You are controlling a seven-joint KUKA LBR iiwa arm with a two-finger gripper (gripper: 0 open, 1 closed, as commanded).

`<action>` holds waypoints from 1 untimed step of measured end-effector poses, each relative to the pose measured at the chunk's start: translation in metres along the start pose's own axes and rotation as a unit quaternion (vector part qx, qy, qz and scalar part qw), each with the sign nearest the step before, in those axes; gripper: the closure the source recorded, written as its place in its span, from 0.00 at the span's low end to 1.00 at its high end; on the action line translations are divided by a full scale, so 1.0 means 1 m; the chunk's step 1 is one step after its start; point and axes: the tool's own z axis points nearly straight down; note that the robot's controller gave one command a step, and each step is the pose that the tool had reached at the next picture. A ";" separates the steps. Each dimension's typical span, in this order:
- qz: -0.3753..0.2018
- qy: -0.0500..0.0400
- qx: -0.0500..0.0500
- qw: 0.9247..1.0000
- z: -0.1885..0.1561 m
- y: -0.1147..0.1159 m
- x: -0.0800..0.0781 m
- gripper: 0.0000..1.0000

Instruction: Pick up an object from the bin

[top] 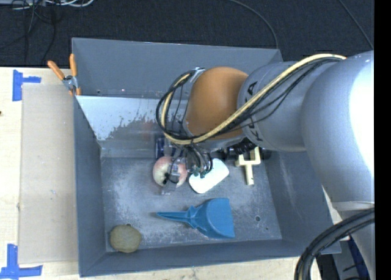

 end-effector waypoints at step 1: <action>0.000 0.002 0.001 1.000 -0.008 -0.001 0.001 1.00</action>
Offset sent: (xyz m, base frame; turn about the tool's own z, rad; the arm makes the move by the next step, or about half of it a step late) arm 0.0000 0.0000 0.0133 0.0000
